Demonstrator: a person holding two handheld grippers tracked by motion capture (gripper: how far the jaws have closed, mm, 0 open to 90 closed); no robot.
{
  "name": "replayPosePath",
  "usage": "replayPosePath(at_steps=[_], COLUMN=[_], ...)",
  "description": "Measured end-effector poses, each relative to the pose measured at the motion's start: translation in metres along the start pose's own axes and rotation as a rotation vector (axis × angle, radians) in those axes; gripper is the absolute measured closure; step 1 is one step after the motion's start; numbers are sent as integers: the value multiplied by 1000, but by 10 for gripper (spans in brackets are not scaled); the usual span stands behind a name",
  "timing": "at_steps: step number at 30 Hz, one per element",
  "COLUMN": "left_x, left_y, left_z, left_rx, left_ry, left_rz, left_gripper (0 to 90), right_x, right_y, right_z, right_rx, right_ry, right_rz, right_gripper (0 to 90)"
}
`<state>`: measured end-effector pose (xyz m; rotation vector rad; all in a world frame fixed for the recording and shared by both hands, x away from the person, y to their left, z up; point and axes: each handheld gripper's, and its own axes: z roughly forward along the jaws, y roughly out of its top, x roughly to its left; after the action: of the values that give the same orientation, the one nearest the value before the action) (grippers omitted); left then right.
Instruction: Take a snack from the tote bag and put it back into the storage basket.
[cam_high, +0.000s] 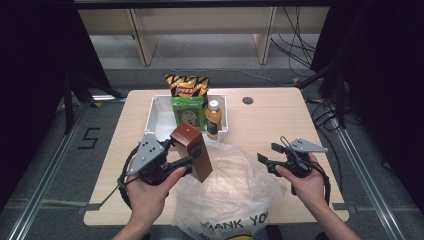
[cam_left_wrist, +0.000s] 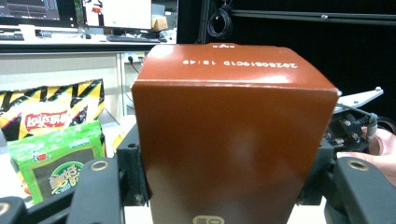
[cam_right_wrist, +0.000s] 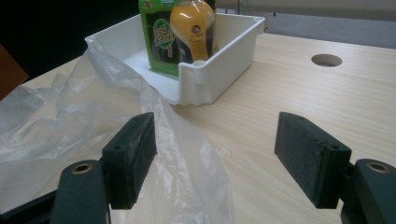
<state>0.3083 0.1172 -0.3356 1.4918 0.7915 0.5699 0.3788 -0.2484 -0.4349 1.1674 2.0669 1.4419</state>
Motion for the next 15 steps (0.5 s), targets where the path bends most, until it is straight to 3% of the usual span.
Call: replayPosePath(at_steps=[2, 6, 7, 11, 15], left_x=[0, 1, 2, 4, 7], left_y=[1, 4, 4, 7, 10], left_z=[0, -1, -1, -2, -3], left_rx=[0, -7, -5, -14, -20], left_ry=[2, 7, 8, 14, 22], left_rz=[0, 0, 4, -2, -4], left_gripper=[373, 373, 373, 373, 373], right_x=[-1, -1, 0, -1, -1], right_y=[-1, 0, 0, -1, -1], right_z=[0, 0, 0, 0, 0], right_rx=[5, 4, 1, 5, 4], right_ry=[9, 8, 1, 10, 8], right_rz=[-27, -25, 2, -27, -22], right_gripper=[299, 299, 299, 299, 299])
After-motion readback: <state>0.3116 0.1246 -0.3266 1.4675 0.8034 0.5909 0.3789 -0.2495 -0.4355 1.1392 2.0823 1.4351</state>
